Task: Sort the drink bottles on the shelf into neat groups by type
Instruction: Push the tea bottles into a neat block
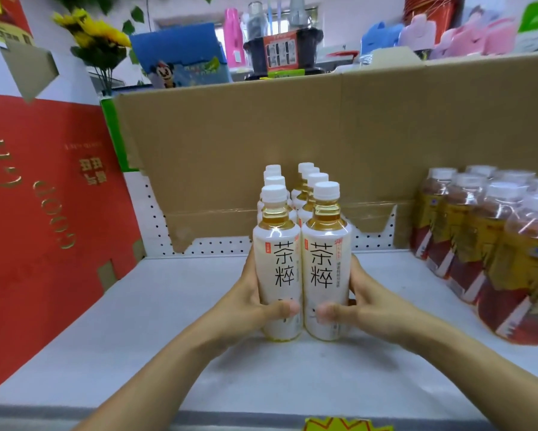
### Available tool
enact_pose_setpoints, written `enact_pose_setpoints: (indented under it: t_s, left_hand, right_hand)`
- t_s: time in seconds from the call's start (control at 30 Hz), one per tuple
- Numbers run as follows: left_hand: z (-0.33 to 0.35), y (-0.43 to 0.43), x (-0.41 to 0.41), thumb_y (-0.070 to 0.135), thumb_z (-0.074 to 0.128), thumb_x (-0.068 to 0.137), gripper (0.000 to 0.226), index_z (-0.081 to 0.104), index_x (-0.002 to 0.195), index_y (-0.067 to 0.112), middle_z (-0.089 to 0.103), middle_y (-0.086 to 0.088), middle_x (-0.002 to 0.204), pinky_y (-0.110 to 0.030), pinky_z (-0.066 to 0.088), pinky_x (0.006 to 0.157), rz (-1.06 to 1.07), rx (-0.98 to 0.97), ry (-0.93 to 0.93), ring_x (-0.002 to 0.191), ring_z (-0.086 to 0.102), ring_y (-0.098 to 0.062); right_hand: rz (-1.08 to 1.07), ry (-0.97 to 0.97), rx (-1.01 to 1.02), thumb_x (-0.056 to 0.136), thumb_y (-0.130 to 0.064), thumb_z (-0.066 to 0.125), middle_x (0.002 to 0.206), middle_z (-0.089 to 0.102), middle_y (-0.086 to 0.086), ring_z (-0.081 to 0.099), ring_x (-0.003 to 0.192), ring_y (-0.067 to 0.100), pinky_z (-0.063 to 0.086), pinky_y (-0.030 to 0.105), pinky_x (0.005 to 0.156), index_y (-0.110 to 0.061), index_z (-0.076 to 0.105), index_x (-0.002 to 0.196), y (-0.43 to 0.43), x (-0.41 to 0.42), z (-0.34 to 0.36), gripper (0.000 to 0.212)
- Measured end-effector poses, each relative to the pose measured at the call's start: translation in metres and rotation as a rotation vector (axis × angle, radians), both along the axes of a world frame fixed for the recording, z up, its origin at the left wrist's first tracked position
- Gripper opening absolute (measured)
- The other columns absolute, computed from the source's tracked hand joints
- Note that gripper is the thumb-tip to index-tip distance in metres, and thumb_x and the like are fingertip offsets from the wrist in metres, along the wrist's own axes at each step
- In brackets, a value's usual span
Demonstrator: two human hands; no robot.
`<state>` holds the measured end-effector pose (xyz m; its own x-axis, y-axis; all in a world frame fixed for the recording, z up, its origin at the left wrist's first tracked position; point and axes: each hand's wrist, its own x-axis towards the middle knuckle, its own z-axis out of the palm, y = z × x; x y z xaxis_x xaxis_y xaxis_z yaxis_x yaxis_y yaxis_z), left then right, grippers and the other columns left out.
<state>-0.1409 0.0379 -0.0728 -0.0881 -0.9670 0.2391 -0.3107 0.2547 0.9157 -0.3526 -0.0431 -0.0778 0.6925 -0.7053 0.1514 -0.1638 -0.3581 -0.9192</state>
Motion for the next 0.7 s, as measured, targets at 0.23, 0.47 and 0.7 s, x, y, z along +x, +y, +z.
enact_pose_setpoints:
  t_s: [0.23, 0.47, 0.7]
  left_hand:
    - [-0.001, 0.004, 0.004, 0.003, 0.071, 0.085, 0.089, 0.019, 0.149, 0.036, 0.063, 0.027, 0.125, -0.012, 0.051, 0.082, 0.027, 0.030, -0.015, 0.115, 0.060, 0.004]
    - [0.002, 0.005, 0.013, 0.020, 0.081, 0.079, 0.093, 0.024, 0.150, 0.037, 0.059, 0.020, 0.135, -0.014, 0.051, 0.088, 0.075, 0.048, -0.010, 0.122, 0.056, 0.004]
    - [0.065, -0.014, 0.019, 0.074, 0.027, 0.088, 0.069, 0.029, 0.149, 0.042, 0.045, 0.033, 0.135, -0.027, 0.029, 0.109, 0.187, 0.012, 0.143, 0.137, 0.038, 0.001]
  right_hand:
    - [0.015, 0.005, 0.007, 0.084, -0.006, 0.074, 0.130, 0.050, -0.031, 0.051, 0.111, -0.020, 0.049, 0.008, 0.087, -0.050, 0.007, 0.149, 0.002, 0.006, 0.000, 0.103]
    - [-0.018, 0.017, -0.028, 0.078, -0.037, 0.079, 0.130, 0.050, -0.036, 0.048, 0.116, -0.018, 0.047, 0.014, 0.091, -0.052, 0.018, 0.147, 0.002, 0.000, 0.009, 0.092]
    - [-0.145, -0.120, 0.076, 0.085, -0.075, 0.025, 0.144, 0.040, -0.026, 0.043, 0.131, 0.007, 0.037, 0.037, 0.103, -0.041, 0.036, 0.145, -0.017, 0.004, 0.073, 0.070]
